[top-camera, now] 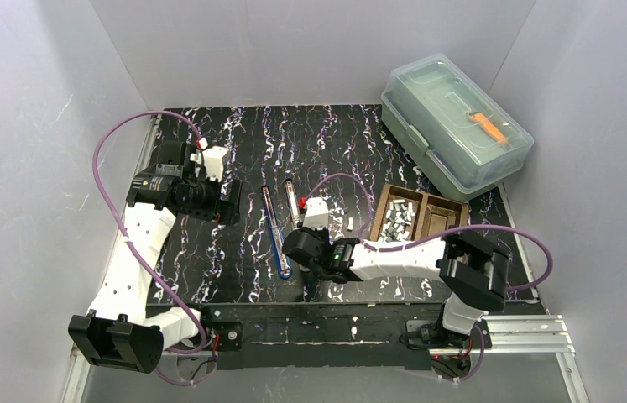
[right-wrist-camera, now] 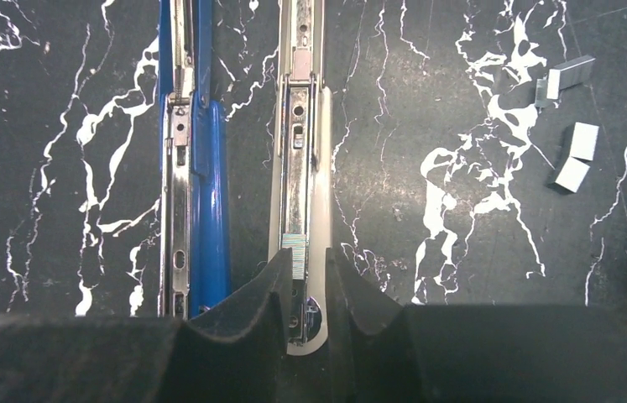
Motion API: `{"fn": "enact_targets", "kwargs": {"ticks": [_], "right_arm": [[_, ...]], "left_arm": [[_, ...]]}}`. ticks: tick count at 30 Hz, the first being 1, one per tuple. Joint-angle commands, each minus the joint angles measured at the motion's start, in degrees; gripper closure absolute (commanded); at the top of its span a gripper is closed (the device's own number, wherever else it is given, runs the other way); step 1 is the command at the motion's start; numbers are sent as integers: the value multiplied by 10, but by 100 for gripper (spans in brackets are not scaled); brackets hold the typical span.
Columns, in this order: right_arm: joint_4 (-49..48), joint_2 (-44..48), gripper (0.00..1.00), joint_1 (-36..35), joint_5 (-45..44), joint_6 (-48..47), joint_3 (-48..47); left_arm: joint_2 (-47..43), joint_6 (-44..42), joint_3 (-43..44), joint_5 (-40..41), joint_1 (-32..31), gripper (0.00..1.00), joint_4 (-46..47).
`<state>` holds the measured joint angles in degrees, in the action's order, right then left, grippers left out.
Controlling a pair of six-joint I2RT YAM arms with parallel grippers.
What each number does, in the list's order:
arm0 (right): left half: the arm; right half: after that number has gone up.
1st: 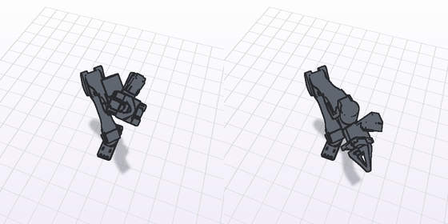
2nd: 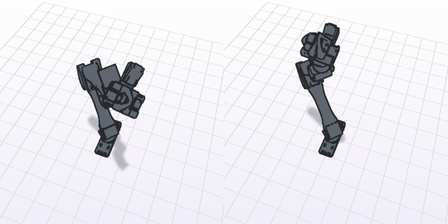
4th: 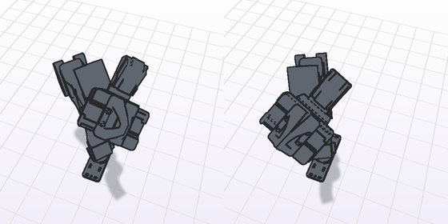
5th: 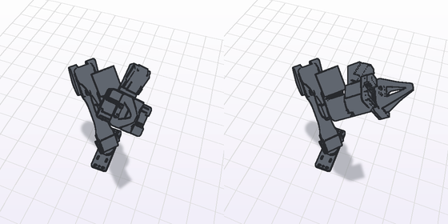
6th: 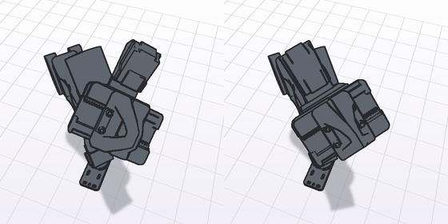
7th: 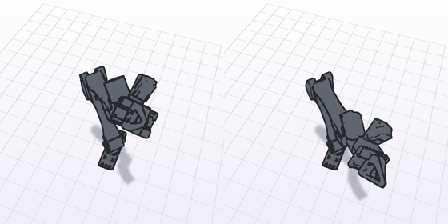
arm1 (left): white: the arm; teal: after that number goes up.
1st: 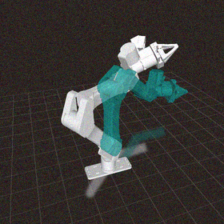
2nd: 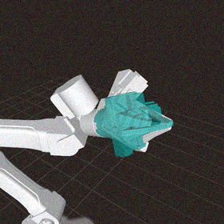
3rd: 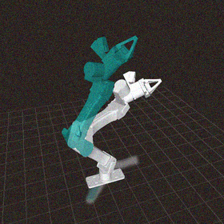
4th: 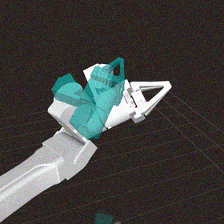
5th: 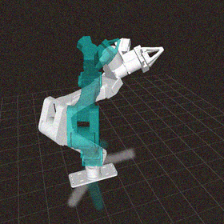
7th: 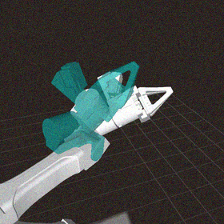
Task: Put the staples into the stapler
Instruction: Install the staple into the stapler.
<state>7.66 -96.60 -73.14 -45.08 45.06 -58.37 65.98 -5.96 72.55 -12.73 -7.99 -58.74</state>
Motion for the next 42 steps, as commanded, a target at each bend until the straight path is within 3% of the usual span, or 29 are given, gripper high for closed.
{"fn": "enact_targets", "kwargs": {"ticks": [1,16,26,42], "right_arm": [[11,44,72,2,-16,22,22],[-2,46,74,-3,21,22,44],[-23,43,67,-5,42,10,52],[-44,40,66,-7,58,2,63]], "left_arm": [[-17,-5,3,-3,2,1,-5],[-16,-5,1,-4,2,1,-5],[-15,-4,4,-2,2,1,-6],[-11,-5,4,-3,2,1,-5]]}}
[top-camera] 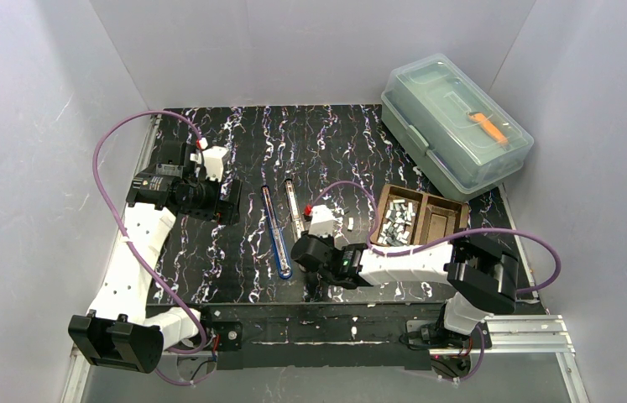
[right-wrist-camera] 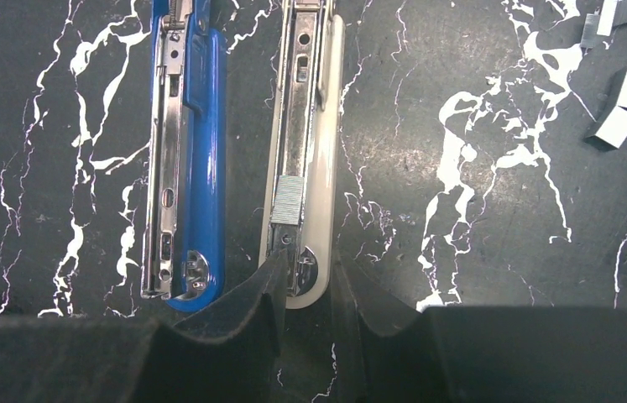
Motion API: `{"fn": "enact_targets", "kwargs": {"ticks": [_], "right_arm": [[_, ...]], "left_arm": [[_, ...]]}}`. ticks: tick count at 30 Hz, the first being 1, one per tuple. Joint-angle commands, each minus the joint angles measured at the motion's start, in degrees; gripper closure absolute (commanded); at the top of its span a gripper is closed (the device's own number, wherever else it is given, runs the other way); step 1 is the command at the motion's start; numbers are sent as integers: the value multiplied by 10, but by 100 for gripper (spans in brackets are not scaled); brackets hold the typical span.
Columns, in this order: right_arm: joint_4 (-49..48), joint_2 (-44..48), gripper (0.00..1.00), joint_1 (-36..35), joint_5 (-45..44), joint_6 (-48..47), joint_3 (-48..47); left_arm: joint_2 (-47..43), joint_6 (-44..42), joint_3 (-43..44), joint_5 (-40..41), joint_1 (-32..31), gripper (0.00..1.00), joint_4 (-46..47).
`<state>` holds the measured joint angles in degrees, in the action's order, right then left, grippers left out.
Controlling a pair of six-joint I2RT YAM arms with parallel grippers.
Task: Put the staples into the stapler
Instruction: Install the staple into the stapler.
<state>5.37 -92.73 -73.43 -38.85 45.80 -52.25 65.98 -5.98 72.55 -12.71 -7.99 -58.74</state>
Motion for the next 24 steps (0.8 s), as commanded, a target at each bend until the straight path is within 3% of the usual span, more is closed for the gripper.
{"fn": "enact_targets", "kwargs": {"ticks": [1,24], "right_arm": [[-22,1,66,-4,-5,-6,2],[-31,-22,67,-2,-6,-14,-15]], "left_arm": [[-12,-4,4,-3,2,1,-5],[-15,-5,-2,3,2,1,-3]]}}
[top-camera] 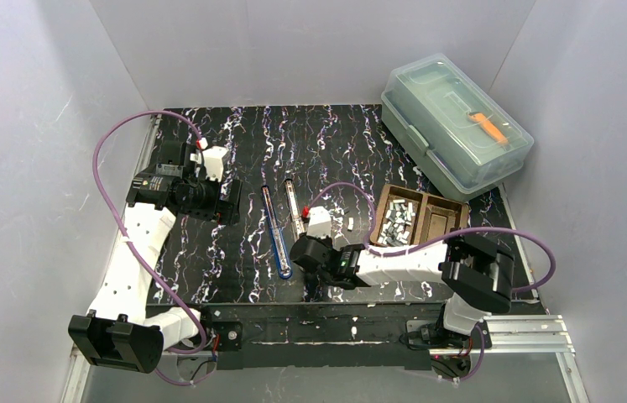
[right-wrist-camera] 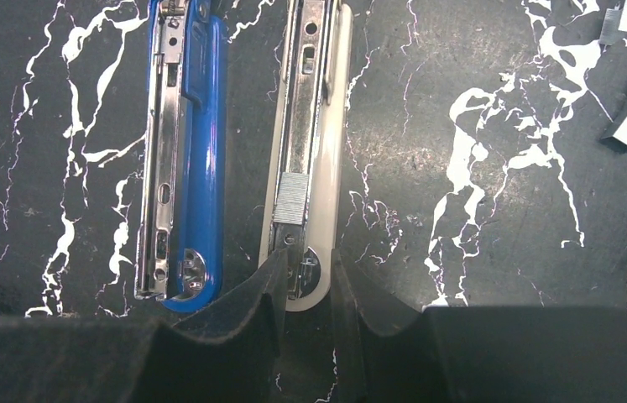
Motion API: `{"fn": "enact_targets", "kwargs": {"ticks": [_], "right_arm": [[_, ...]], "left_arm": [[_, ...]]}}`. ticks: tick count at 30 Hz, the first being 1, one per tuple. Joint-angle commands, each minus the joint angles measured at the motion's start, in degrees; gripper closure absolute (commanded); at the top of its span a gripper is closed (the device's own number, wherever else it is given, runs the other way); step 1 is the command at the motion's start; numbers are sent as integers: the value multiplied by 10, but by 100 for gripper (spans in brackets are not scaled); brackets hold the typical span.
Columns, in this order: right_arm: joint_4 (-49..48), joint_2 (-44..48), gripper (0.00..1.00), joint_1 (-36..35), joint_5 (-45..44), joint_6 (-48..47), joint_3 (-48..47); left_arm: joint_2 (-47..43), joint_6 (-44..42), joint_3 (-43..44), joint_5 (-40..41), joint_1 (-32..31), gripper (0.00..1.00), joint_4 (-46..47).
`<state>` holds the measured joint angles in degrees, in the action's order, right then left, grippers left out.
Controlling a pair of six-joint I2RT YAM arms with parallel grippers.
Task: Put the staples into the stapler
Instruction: Adjust the staple in the stapler.
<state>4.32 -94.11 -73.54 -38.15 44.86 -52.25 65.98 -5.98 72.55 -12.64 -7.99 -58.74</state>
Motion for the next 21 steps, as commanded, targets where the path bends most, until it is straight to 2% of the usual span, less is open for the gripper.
{"fn": "enact_targets", "kwargs": {"ticks": [1,21], "right_arm": [[-21,-12,67,0,-13,-6,-17],[-27,-31,68,23,1,-27,-37]], "left_arm": [[-15,-4,-2,1,2,1,-4],[-13,-10,0,6,2,1,-3]]}}
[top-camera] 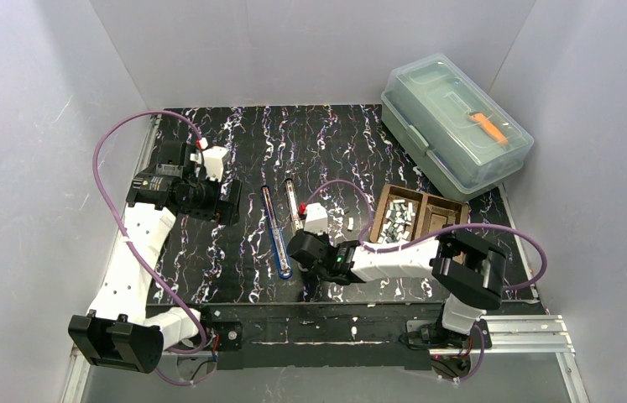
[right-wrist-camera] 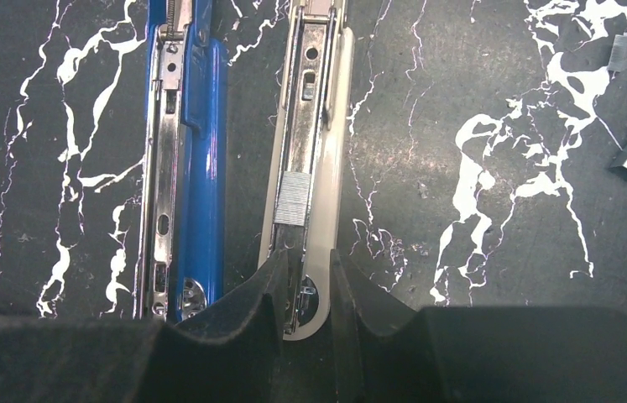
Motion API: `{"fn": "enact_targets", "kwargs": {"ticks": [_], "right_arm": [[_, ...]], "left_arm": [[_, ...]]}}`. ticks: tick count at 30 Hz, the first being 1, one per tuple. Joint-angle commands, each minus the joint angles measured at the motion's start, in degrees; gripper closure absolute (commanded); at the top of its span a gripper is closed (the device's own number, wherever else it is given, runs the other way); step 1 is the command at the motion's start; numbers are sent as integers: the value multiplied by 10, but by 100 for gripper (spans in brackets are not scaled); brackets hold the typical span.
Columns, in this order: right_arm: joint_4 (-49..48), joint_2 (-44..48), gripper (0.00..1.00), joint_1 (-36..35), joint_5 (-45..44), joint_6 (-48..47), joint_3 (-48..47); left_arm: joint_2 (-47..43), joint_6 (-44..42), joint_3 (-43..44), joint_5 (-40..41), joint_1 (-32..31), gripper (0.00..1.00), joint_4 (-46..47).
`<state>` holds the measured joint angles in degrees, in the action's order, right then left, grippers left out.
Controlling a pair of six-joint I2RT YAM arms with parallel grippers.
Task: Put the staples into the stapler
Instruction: Adjust the staple in the stapler.
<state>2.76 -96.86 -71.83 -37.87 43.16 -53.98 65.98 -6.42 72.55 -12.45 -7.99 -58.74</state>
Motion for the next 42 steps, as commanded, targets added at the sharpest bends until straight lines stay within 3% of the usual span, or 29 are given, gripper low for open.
{"fn": "enact_targets", "kwargs": {"ticks": [1,42], "right_arm": [[-11,-3,68,7,-1,-11,-21],[-19,-20,70,37,18,-35,-49]], "left_arm": [[-12,-6,0,4,2,1,-3],[-14,-8,-7,5,2,1,-3]]}}
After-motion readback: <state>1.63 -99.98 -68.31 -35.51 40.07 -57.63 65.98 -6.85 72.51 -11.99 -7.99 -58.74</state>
